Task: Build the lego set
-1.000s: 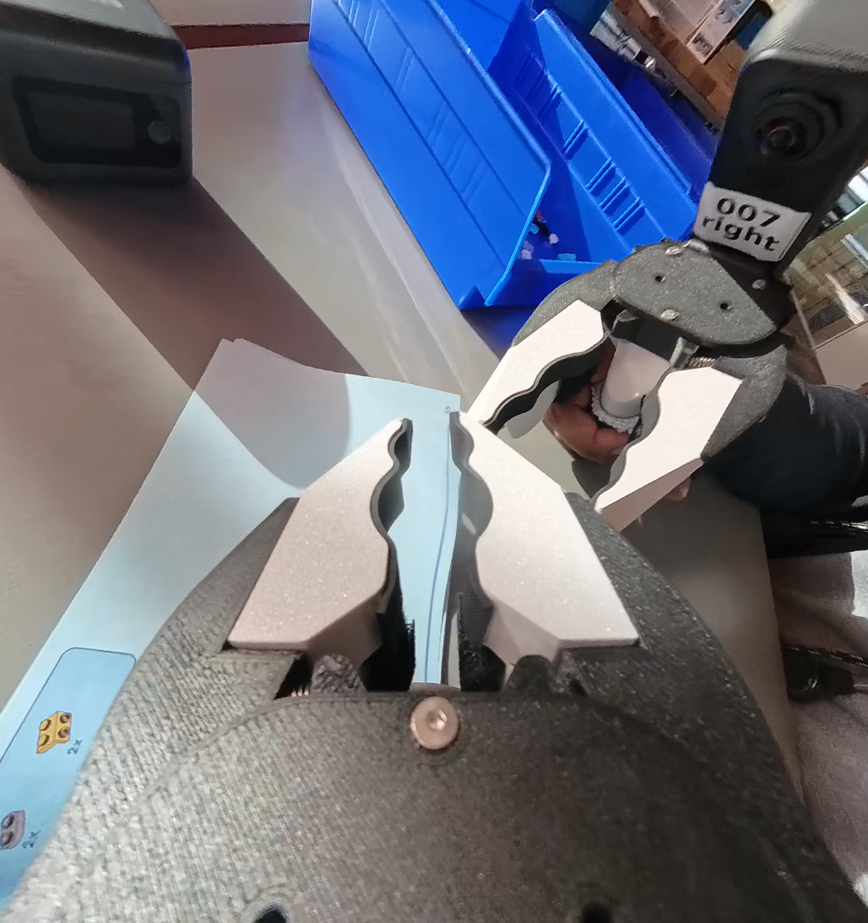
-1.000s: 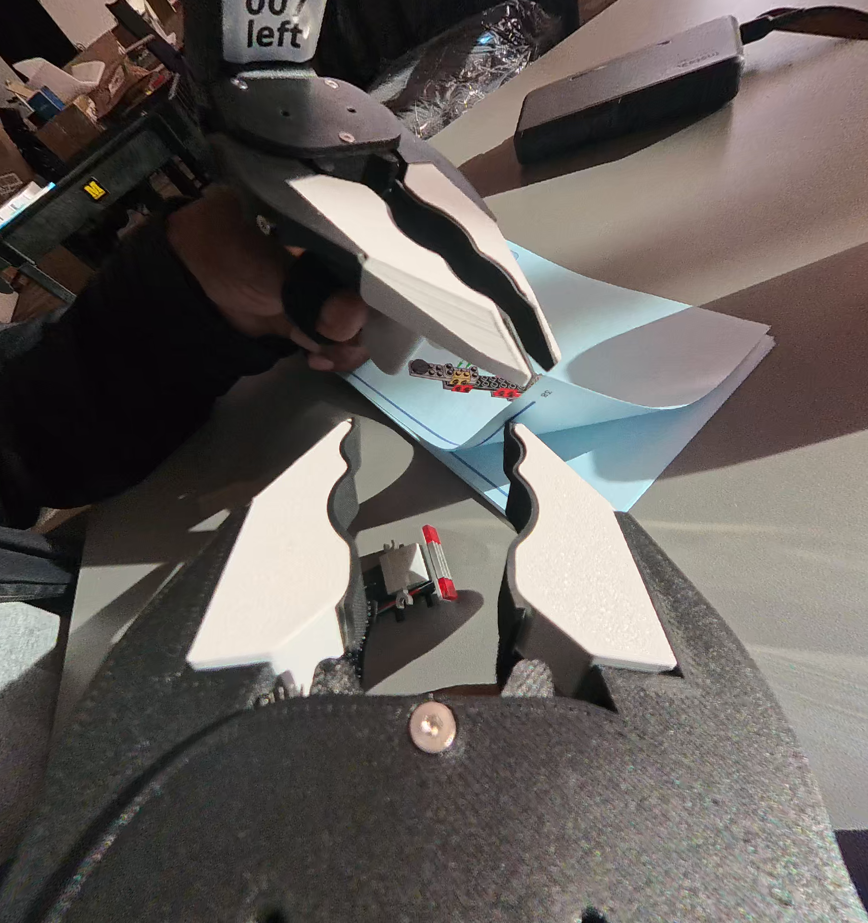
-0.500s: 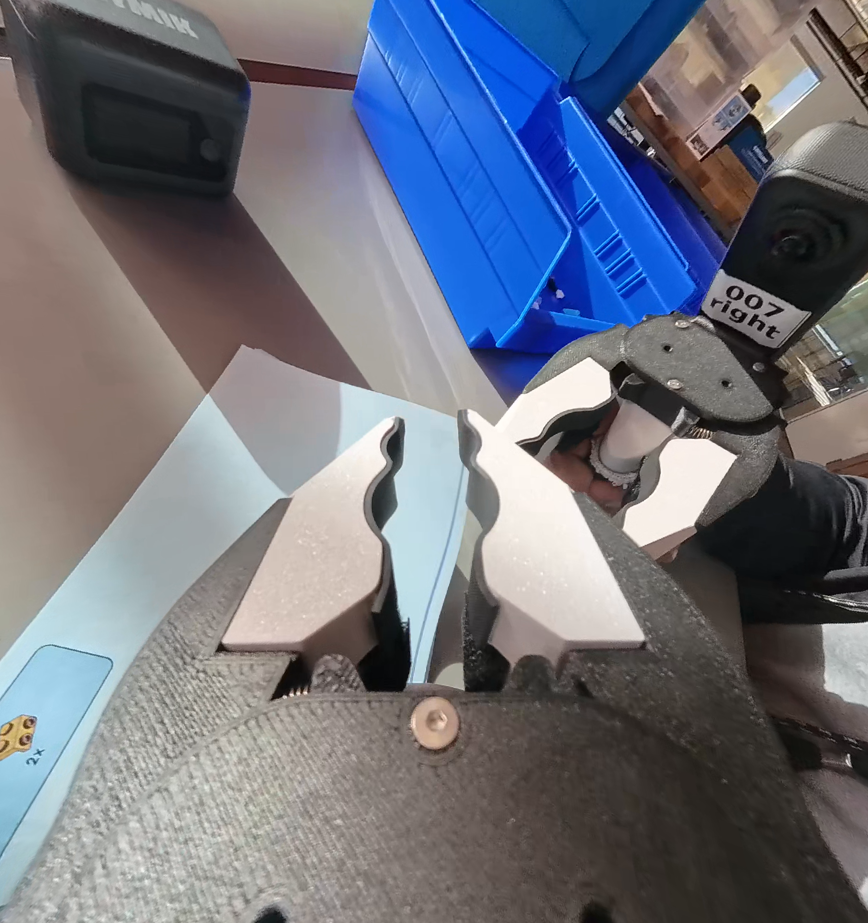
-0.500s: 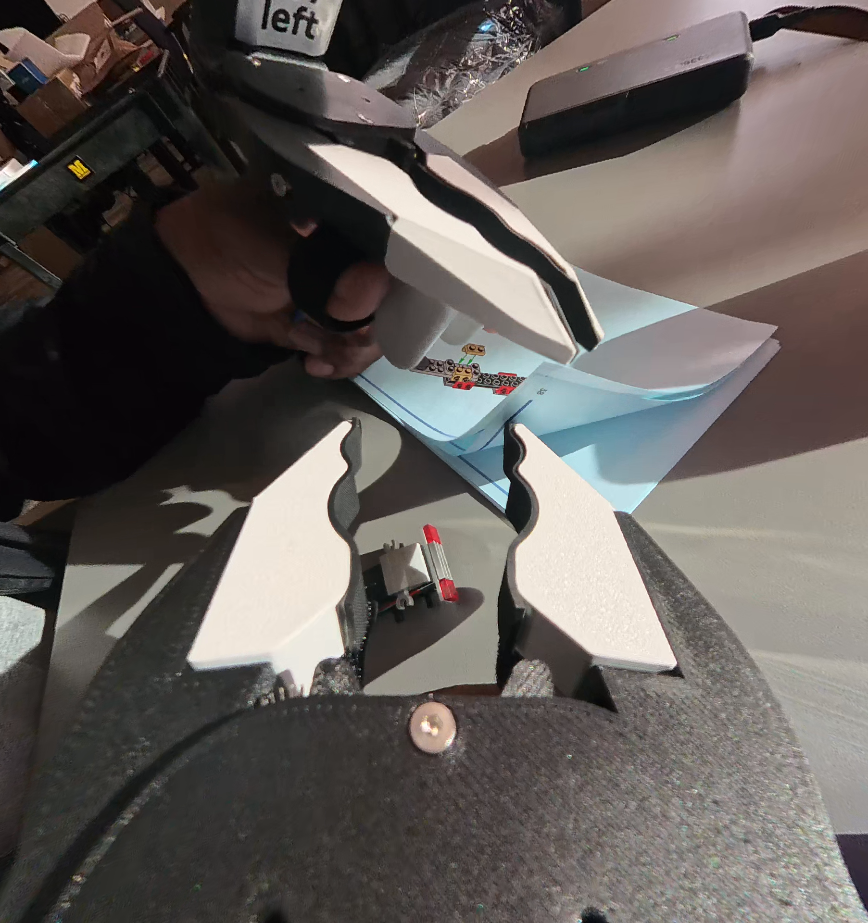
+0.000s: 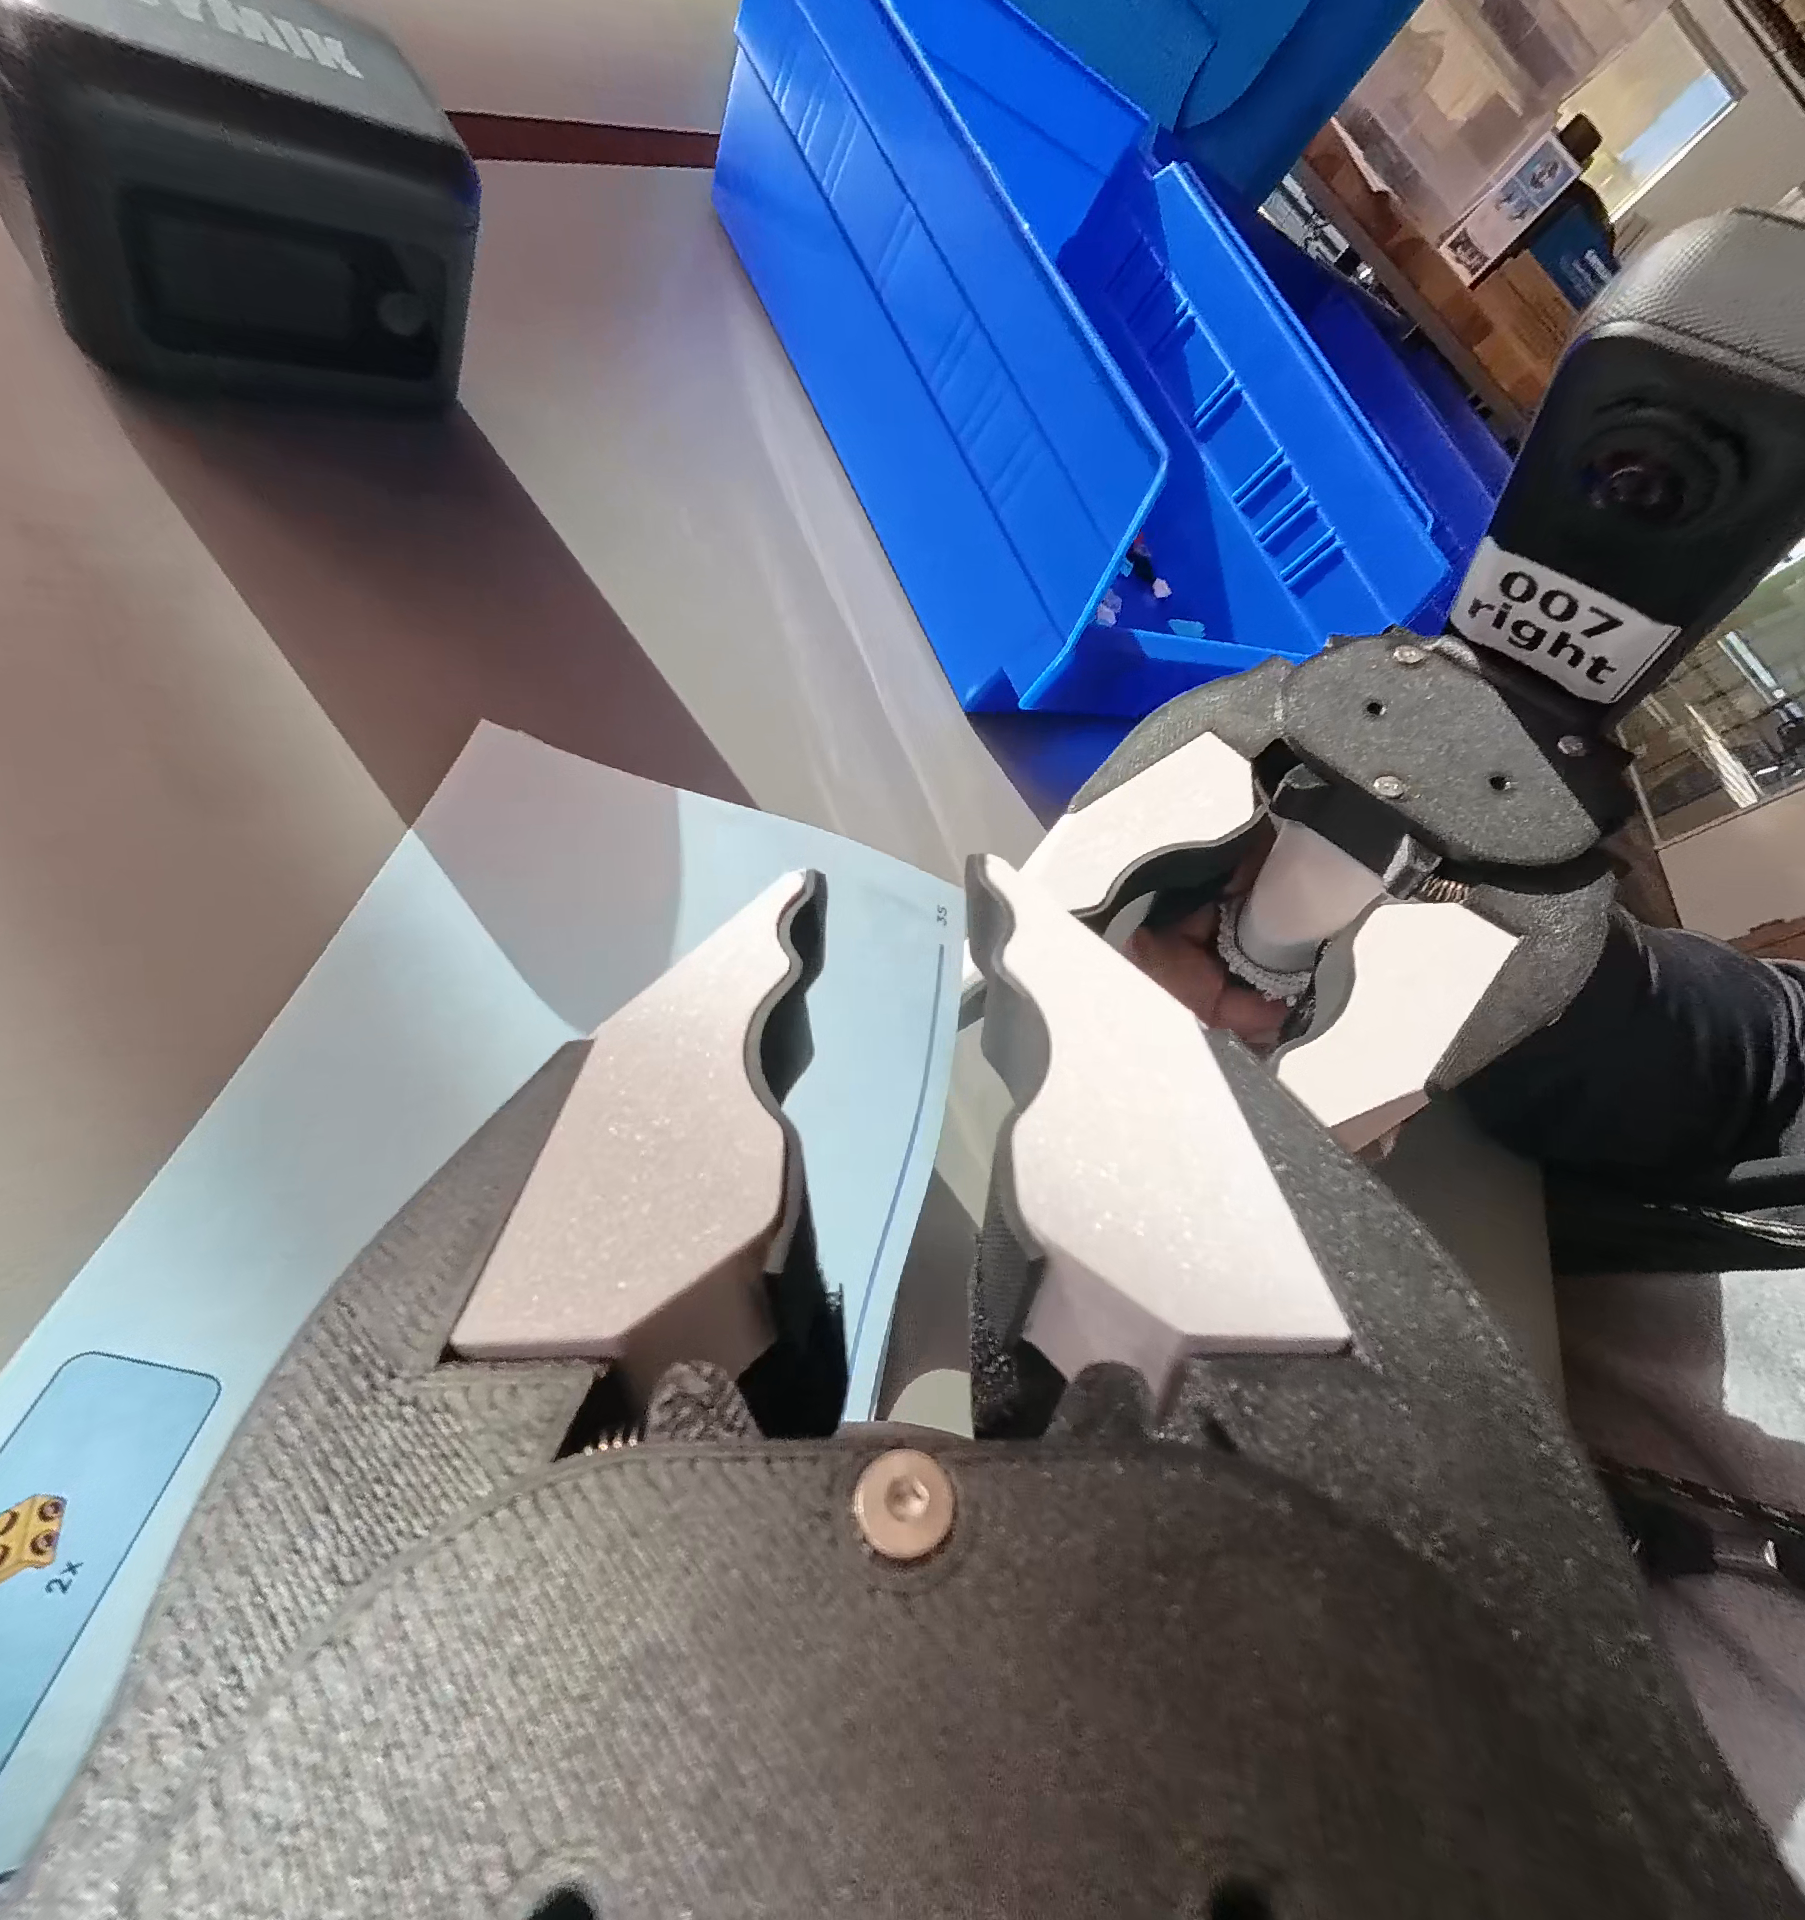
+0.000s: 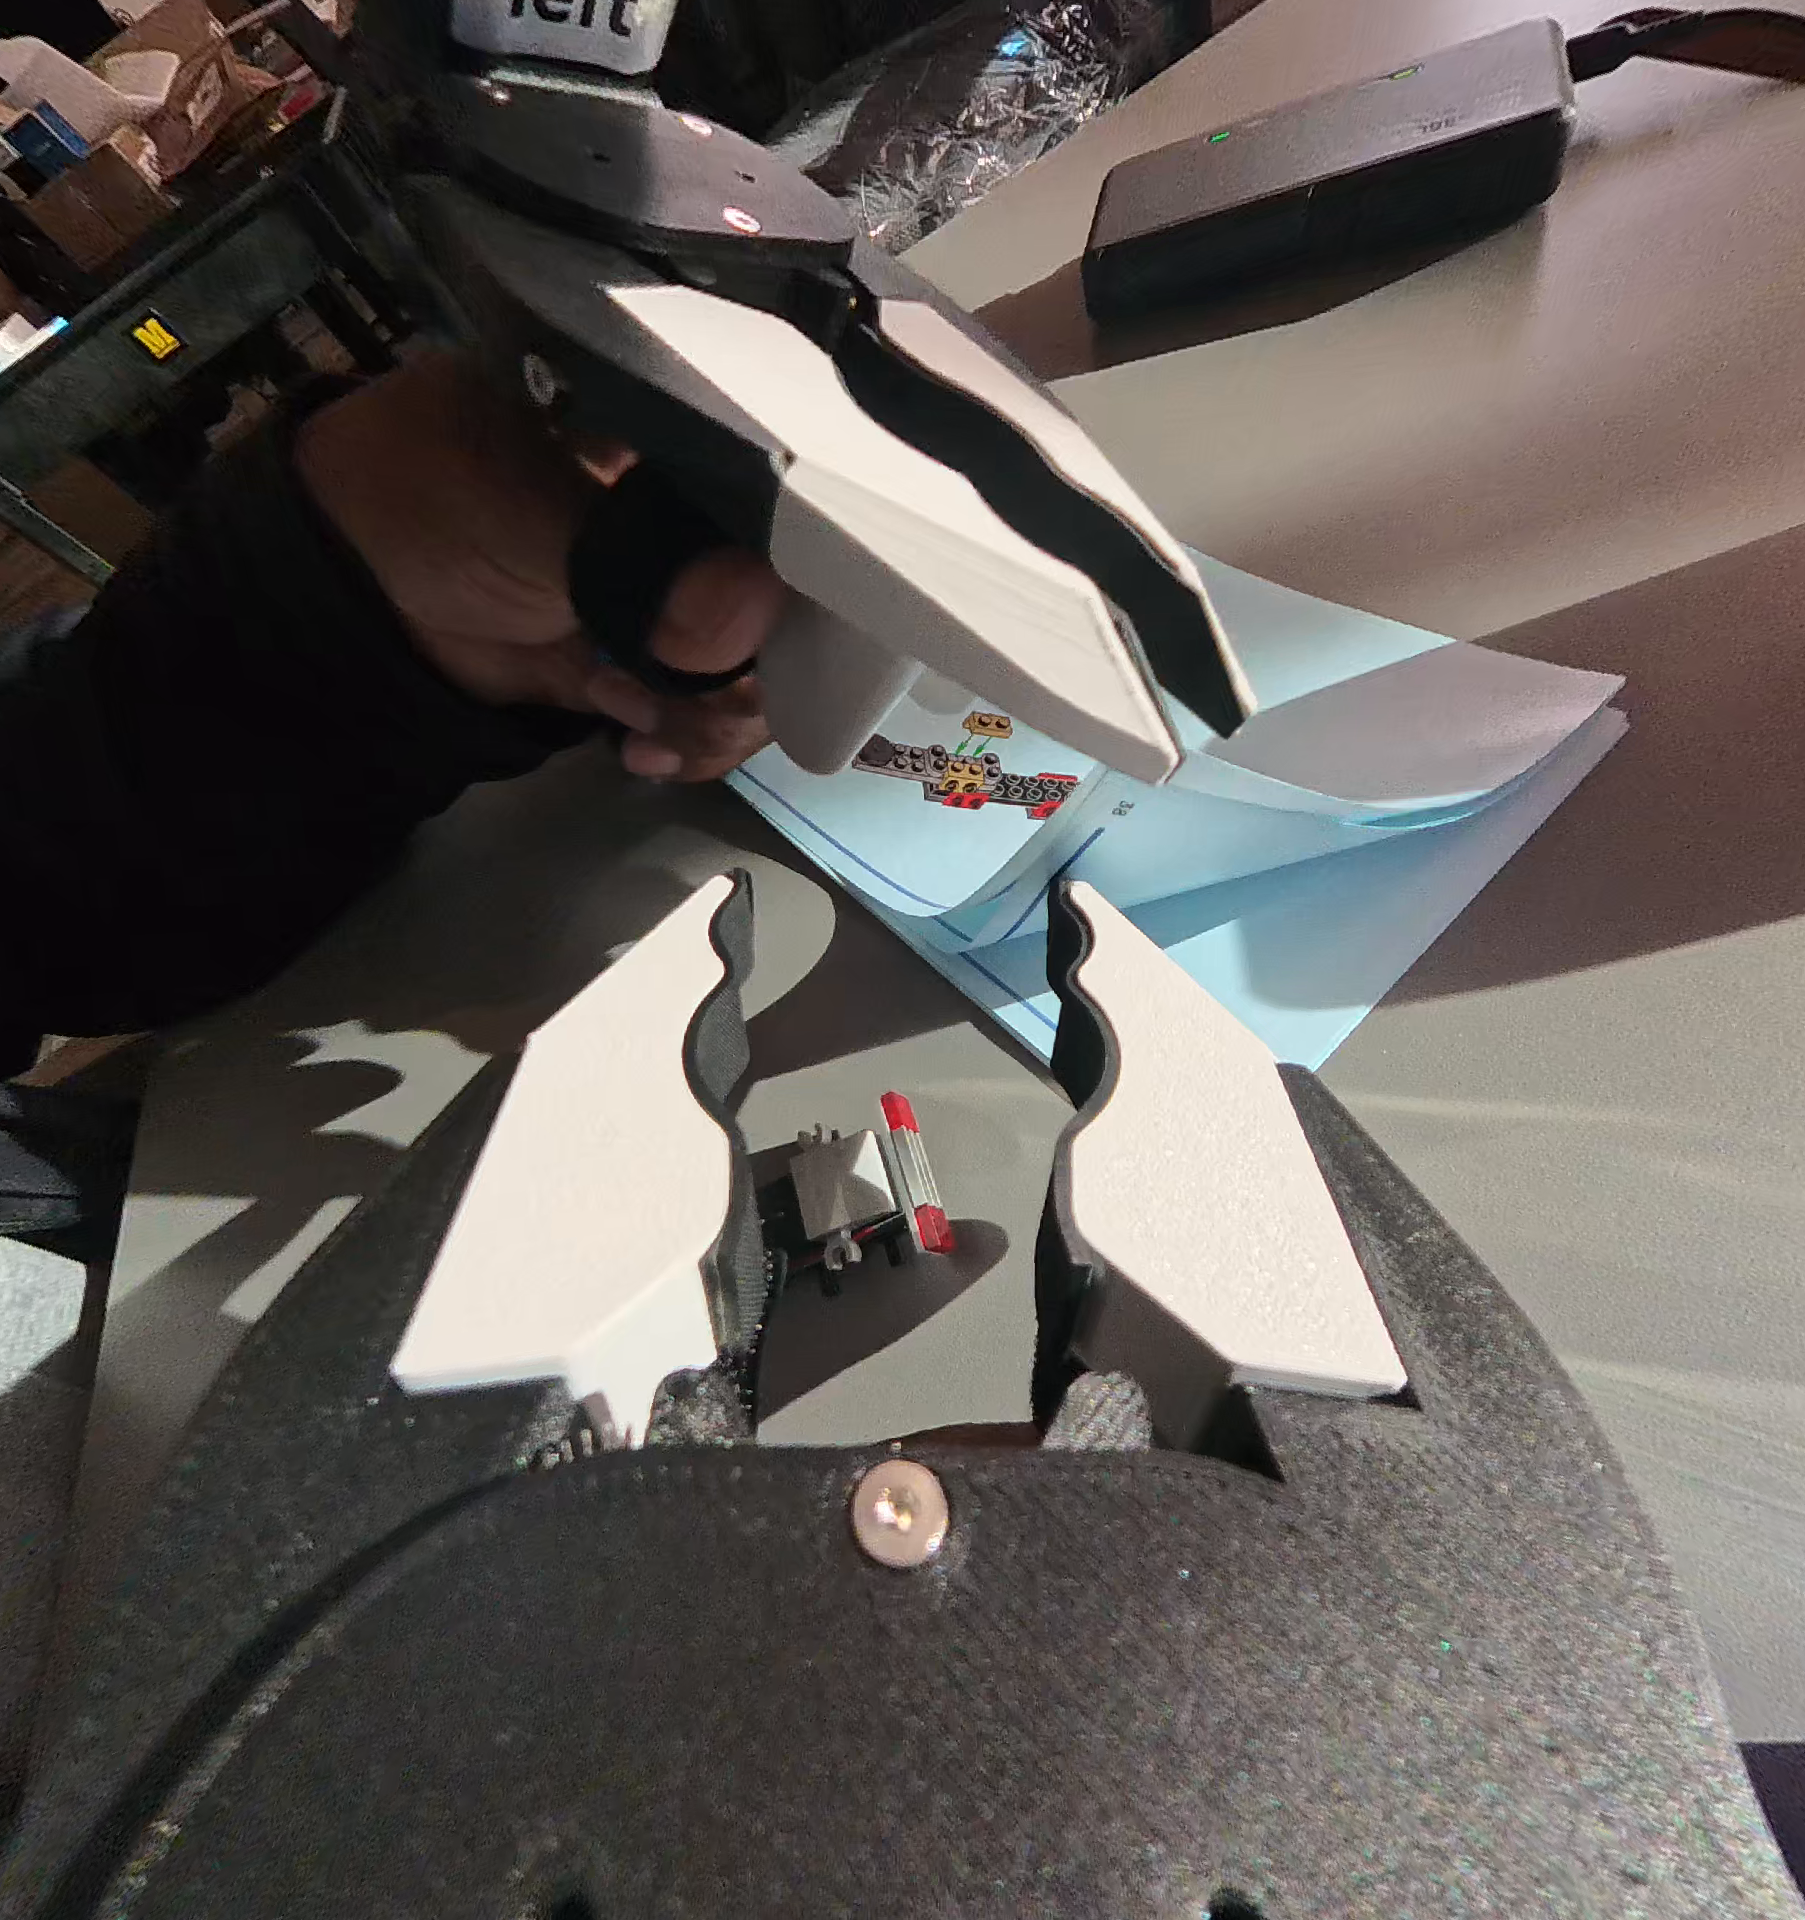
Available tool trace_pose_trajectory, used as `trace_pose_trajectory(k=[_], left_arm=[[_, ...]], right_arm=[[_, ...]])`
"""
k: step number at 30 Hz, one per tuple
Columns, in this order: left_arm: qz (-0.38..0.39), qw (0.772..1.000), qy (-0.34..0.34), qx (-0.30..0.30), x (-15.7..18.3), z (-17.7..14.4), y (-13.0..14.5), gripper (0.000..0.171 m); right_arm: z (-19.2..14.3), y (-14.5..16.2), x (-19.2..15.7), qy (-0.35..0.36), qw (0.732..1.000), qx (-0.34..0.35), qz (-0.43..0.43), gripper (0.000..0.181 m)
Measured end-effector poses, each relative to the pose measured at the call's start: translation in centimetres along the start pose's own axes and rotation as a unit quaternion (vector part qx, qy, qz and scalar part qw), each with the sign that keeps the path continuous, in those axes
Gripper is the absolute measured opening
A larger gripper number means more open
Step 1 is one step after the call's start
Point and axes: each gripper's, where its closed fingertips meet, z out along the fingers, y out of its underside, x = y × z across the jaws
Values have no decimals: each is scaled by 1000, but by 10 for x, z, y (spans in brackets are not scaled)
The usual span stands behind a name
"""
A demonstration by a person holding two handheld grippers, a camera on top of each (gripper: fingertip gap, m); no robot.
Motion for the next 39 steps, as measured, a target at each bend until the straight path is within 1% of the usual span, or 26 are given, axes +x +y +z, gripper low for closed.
trace_pose_trajectory(k=[3, 7, 12, 17, 20, 23, 26, 29, 33, 36, 39], left_arm=[[-12, 1000, 2, -2, -2, -2, 1, 25], [-26, 1000, 7, -3, -4, -5, 2, 18], [-40, 999, 13, -6, -5, -7, 4, 1], [-58, 998, 19, 14, -6, -15, -3, 1], [-65, 997, 14, 48, -7, -32, -17, 1], [-71, 992, -12, 100, -13, -64, -28, 1], [-90, 981, -57, 159, -22, -111, -21, 0], [-117, 964, -117, 207, -34, -163, 3, 0], [-163, 933, -189, 260, -47, -228, 45, 0], [-192, 912, -238, 273, -55, -262, 77, 1], [-209, 898, -272, 277, -58, -285, 102, 1]], right_arm=[[0, 0, 0, -1, 1000, 1, 2, 59], [-1, 0, 0, -2, 1000, 3, 4, 59], [-2, 0, 1, -2, 1000, 4, 5, 59], [-5, -1, 1, 4, 1000, 10, 4, 59], [-9, 0, 2, 20, 1000, 16, 4, 59], [-17, 3, 4, 48, 999, 20, 6, 60], [-27, 10, 6, 74, 997, 22, 11, 61], [-37, 13, 3, 84, 996, 38, 20, 61], [-47, 15, -1, 87, 994, 56, 25, 61], [-49, 17, -2, 85, 994, 57, 24, 61], [-47, 19, -4, 88, 995, 52, 16, 61]])
